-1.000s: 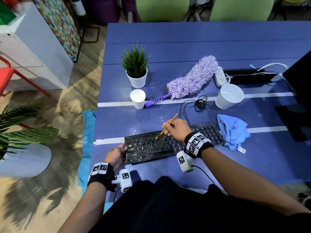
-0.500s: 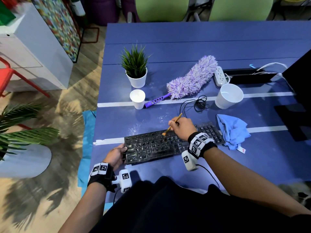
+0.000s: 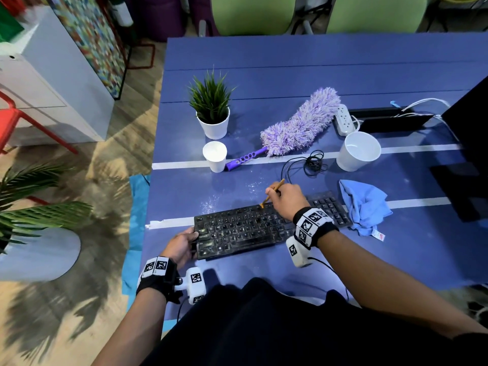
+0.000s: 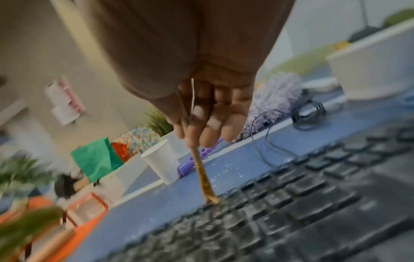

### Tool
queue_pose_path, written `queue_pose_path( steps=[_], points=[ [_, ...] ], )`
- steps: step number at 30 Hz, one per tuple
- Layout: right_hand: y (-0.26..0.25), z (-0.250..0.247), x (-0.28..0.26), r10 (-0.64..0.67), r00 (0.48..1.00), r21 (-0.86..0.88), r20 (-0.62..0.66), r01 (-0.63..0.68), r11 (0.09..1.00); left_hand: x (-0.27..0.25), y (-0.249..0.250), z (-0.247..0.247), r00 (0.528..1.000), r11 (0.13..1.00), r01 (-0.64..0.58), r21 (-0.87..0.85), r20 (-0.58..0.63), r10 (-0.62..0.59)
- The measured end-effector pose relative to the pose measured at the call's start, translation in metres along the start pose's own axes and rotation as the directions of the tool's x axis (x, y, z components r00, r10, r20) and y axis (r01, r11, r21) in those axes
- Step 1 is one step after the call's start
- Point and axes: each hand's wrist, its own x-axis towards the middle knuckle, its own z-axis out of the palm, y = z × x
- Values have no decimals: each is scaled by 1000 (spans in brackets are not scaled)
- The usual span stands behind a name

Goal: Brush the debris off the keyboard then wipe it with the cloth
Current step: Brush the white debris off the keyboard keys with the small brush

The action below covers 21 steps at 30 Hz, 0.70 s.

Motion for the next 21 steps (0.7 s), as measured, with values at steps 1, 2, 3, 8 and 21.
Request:
queue_pose_path(
  steps=[1,2,3,8,21],
  points=[
    [-3,2,-1,-28,999,5,41,27,1000,1,0,0,1000,1000,3,2,1,-3],
    [-7,5,-2,-58,993,3,98,58,998,0,0,0,1000,1000,3,7,3,-3],
    [-9,11,-3,-83,988,8,132,83,997,0,0,0,1000,1000,3,10,3,-3],
    [-12,23,-1,-94,992,-172,86,107,979,0,0,0,1000,1000,-2,2,-16,2],
    [-21,22,6,-126,975,-125,180,150,981,4,0,-4,999,1000,1,-13,-44,-2]
  ],
)
